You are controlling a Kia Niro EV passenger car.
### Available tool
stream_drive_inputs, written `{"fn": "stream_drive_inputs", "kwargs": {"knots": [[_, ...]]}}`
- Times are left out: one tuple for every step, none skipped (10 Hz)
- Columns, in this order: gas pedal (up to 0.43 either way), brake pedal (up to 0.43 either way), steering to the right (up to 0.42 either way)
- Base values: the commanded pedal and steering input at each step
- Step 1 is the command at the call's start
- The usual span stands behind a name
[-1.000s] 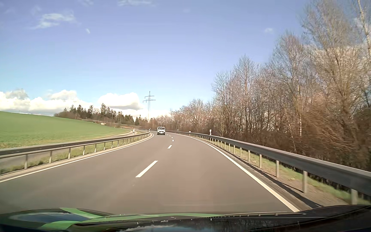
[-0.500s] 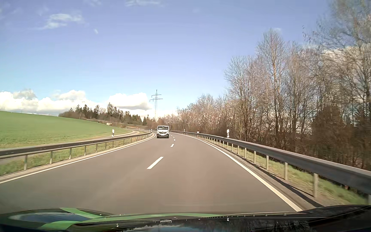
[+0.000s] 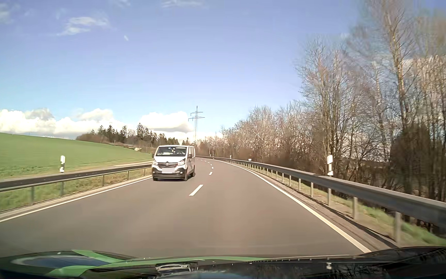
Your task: Follow the waypoints while adhering to traffic rules and regulations
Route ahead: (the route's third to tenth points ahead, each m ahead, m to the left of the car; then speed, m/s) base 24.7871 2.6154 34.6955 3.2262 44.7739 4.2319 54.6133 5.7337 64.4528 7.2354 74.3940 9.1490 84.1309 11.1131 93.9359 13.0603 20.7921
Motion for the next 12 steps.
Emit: {"fn": "stream_drive_inputs", "kwargs": {"knots": [[0.197,0.000,-0.022],[0.197,0.000,-0.022],[0.197,0.000,-0.022],[0.197,0.000,-0.022],[0.197,0.000,-0.022],[0.197,0.000,-0.021],[0.197,0.000,-0.017],[0.197,0.000,-0.014],[0.197,0.000,-0.013],[0.197,0.000,-0.013],[0.197,0.000,-0.013],[0.197,0.000,-0.014]]}}
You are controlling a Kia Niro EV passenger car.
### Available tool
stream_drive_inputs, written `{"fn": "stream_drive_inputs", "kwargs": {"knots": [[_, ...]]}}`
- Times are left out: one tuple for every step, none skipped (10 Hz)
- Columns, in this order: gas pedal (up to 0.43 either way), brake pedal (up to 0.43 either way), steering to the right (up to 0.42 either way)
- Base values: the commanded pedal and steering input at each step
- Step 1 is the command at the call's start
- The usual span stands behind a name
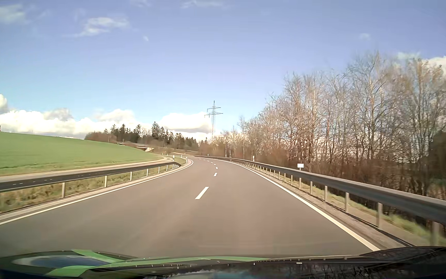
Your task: Follow the waypoints while adhering to traffic rules and regulations
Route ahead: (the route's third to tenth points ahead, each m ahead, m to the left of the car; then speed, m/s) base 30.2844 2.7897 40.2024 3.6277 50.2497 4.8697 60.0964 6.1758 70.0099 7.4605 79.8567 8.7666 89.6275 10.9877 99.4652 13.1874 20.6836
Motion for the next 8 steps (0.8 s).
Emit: {"fn": "stream_drive_inputs", "kwargs": {"knots": [[0.197,0.000,-0.015],[0.197,0.000,-0.015],[0.197,0.000,-0.015],[0.197,0.000,-0.015],[0.197,0.000,-0.016],[0.197,0.000,-0.018],[0.197,0.000,-0.017],[0.197,0.000,-0.011]]}}
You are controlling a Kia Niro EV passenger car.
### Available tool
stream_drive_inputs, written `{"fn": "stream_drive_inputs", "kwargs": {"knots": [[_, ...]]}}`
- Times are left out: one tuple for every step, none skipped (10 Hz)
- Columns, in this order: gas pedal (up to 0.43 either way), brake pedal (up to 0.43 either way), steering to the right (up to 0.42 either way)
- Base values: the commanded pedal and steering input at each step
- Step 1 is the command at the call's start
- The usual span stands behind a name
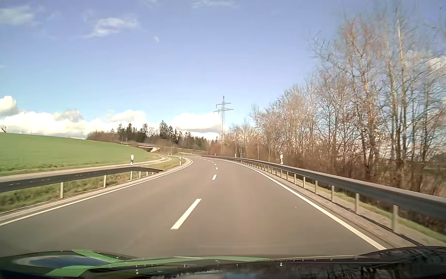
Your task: Follow the waypoints while adhering to traffic rules and regulations
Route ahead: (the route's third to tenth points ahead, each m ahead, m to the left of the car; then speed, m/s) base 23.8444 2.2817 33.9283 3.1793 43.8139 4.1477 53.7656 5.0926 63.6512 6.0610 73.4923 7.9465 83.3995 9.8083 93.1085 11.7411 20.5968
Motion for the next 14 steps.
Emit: {"fn": "stream_drive_inputs", "kwargs": {"knots": [[0.197,0.000,-0.009],[0.197,0.000,-0.008],[0.197,0.000,-0.008],[0.197,0.000,-0.010],[0.197,0.000,-0.012],[0.197,0.000,-0.016],[0.197,0.000,-0.018],[0.197,0.000,-0.018],[0.197,0.000,-0.017],[0.197,0.000,-0.017],[0.197,0.000,-0.017],[0.197,0.000,-0.017],[0.197,0.000,-0.016],[0.197,0.000,-0.016]]}}
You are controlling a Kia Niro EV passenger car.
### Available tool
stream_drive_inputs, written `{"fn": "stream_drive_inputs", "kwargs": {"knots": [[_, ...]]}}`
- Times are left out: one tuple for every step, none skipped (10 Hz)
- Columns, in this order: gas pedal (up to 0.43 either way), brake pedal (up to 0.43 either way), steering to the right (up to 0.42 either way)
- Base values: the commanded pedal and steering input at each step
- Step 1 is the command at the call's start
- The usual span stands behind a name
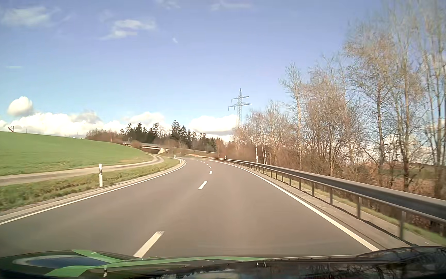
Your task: Follow the waypoints while adhering to traffic rules and regulations
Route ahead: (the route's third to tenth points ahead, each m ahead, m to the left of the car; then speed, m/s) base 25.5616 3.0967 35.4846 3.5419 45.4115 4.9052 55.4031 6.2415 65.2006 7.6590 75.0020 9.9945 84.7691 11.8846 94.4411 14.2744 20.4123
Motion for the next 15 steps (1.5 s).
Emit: {"fn": "stream_drive_inputs", "kwargs": {"knots": [[0.197,0.000,-0.016],[0.197,0.000,-0.016],[0.197,0.000,-0.016],[0.197,0.000,-0.016],[0.197,0.000,-0.016],[0.197,0.000,-0.016],[0.197,0.000,-0.017],[0.197,0.000,-0.019],[0.197,0.000,-0.019],[0.197,0.000,-0.019],[0.197,0.000,-0.020],[0.197,0.000,-0.022],[0.197,0.000,-0.023],[0.197,0.000,-0.023],[0.197,0.000,-0.023]]}}
